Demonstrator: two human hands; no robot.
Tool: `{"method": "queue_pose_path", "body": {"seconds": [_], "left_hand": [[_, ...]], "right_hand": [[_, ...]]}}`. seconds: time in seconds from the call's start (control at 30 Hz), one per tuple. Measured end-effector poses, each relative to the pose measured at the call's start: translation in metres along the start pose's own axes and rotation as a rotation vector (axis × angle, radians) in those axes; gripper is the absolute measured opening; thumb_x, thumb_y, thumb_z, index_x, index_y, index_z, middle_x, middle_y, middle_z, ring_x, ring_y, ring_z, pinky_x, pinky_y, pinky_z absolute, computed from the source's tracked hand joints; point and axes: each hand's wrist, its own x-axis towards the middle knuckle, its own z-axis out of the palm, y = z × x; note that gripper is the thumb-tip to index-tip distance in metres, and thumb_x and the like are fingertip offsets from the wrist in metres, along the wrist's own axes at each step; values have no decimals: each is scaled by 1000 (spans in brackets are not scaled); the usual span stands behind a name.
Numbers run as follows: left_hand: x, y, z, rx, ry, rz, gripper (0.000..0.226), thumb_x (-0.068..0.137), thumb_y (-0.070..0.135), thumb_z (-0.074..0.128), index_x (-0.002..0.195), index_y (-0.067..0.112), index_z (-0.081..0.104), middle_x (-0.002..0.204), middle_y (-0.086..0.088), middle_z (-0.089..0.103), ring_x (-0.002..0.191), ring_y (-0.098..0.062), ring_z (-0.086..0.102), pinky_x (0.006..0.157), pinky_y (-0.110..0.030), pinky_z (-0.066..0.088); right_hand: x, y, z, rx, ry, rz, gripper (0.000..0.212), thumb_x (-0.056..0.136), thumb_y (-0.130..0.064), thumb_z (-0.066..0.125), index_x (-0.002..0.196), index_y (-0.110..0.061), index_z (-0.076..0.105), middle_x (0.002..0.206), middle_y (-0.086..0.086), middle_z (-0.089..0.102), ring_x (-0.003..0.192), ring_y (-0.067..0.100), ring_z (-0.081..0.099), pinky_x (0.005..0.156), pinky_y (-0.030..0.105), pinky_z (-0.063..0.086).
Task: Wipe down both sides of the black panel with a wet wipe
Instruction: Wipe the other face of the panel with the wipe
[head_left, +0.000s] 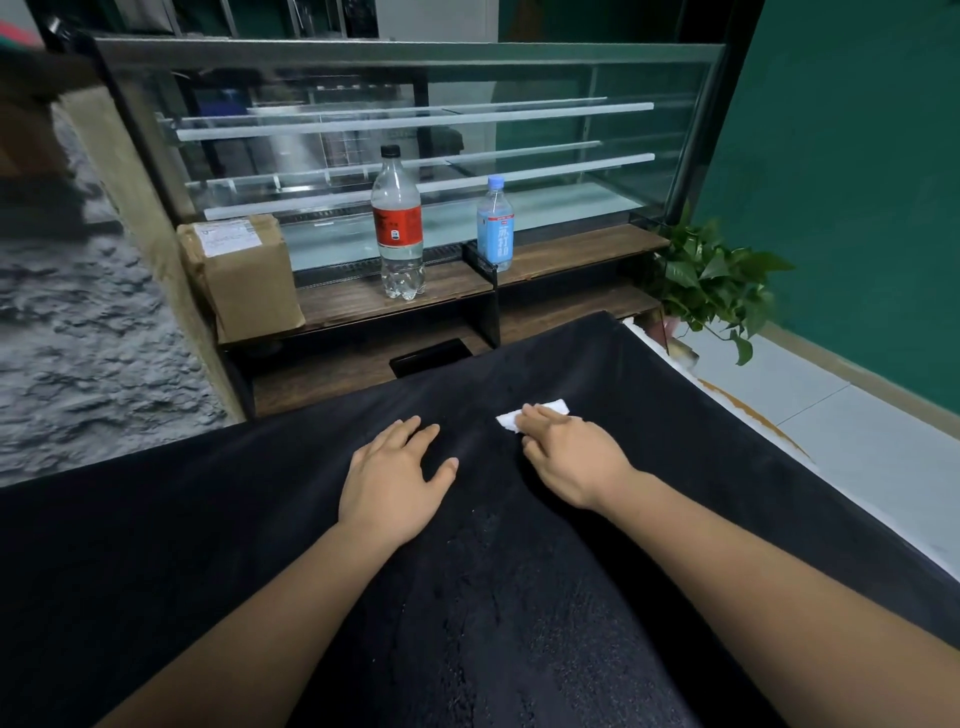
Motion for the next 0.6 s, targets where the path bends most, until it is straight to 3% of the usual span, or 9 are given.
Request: {"method": "queue_pose_path", "body": {"seconds": [0.13,0.4,0.6], "left_hand": [[5,-9,-3,4,-8,7,68,99,73,35,158,40,40,169,12,30,158,-9,20,126,-39,19],[9,-21,-3,38,10,61,66,99,74,32,157,43,41,168,14,33,156,-8,23,126,-38,17],[6,-21,2,9,31,50,66,100,74,26,158,44,36,169,16,28,157,-6,18,127,-36,13]], "right_hand": [[-3,-27,9,72,-19,-118,41,109,-36,34,148,-32,49,168,-12,33,155,2,23,113,32,36],[0,-34,14,89,-96,-285,50,109,-36,35,159,-34,42,169,-16,28,156,-3,18,124,36,33],[25,1,-3,74,-113,-222,49,108,-31,40,156,-36,45,167,-20,31,155,-3,22,124,41,33]]}}
